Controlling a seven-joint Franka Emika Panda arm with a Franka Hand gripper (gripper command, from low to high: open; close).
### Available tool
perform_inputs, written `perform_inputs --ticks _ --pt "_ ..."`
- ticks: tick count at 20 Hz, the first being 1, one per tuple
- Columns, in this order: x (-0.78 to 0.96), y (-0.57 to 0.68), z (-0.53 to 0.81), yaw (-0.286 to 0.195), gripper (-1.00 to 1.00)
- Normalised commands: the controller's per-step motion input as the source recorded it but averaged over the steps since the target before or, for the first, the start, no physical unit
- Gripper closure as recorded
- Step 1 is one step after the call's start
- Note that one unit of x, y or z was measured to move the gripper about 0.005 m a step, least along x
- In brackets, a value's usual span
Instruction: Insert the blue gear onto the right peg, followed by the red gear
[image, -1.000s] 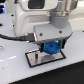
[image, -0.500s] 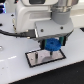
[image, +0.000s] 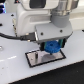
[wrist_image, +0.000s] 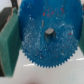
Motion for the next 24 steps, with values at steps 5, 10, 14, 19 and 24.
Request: perform_inputs --ticks 5,10,14,19,24 --pt "0.25 0.02 -0.12 0.0 1.0" --pt "0.26 0.09 0.36 0.0 1.0" --pt "0.15 0.03 0.05 0.0 1.0" --pt "0.2 -0.07 -0.07 0.0 1.0" --pt "0.21 -0.09 -0.14 0.0 1.0"
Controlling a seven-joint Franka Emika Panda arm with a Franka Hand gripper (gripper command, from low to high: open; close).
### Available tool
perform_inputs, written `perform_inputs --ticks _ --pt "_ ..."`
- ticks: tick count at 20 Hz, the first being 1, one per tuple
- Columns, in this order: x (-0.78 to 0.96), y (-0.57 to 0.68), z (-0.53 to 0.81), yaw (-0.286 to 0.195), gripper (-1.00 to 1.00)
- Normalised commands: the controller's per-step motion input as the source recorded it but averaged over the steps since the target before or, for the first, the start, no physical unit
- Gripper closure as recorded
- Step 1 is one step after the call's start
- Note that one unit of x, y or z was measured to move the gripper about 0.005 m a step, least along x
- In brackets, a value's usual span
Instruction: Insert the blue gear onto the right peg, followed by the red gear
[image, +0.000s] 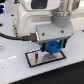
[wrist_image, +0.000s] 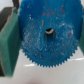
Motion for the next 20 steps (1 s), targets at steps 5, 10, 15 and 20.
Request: perform_inputs --ticks 5,10,15,20 --pt "0.17 0.0 -0.18 0.0 1.0" --pt "0.11 0.01 -0.15 0.0 1.0" --pt "0.07 0.03 -0.15 0.0 1.0" --pt "0.03 0.07 -0.03 0.0 -1.0"
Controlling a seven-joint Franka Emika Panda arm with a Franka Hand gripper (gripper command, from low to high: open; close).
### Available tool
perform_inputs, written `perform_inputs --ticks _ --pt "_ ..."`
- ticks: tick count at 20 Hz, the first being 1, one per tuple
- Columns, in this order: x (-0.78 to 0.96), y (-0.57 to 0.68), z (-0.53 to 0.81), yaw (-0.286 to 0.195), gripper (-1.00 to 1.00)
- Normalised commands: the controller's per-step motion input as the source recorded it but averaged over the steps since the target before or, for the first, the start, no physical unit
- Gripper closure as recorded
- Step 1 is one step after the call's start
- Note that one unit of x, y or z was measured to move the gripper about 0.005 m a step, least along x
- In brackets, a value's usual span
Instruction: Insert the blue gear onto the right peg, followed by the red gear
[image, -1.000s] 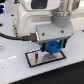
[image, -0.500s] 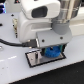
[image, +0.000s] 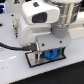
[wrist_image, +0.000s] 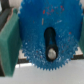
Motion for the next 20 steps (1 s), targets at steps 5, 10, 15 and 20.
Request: perform_inputs --ticks 5,10,15,20 --pt "-0.02 0.1 0.15 0.0 -1.0" --pt "-0.16 0.12 0.46 0.0 -1.0" --pt "-0.35 0.15 0.37 0.0 -1.0" --pt "-0.56 0.22 0.18 0.0 -1.0"
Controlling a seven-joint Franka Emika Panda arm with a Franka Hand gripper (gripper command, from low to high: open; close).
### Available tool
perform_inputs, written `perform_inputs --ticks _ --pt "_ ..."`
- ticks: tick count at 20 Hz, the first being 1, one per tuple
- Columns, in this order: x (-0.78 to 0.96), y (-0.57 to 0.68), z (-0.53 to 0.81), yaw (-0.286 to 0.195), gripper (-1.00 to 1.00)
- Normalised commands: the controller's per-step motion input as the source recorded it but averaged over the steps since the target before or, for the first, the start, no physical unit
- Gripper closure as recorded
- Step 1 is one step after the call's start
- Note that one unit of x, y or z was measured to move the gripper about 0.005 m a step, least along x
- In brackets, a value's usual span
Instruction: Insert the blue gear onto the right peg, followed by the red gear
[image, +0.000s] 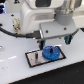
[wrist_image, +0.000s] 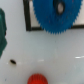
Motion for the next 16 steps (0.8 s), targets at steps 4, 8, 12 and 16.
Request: perform_inputs --ticks 4,8,12,16 --pt "-0.72 0.13 0.05 0.0 -1.0" --pt "-0.69 0.12 -0.02 0.0 -1.0" --pt "-0.62 0.15 -0.1 0.0 -1.0" --pt "-0.49 0.06 -0.28 0.0 -1.0"
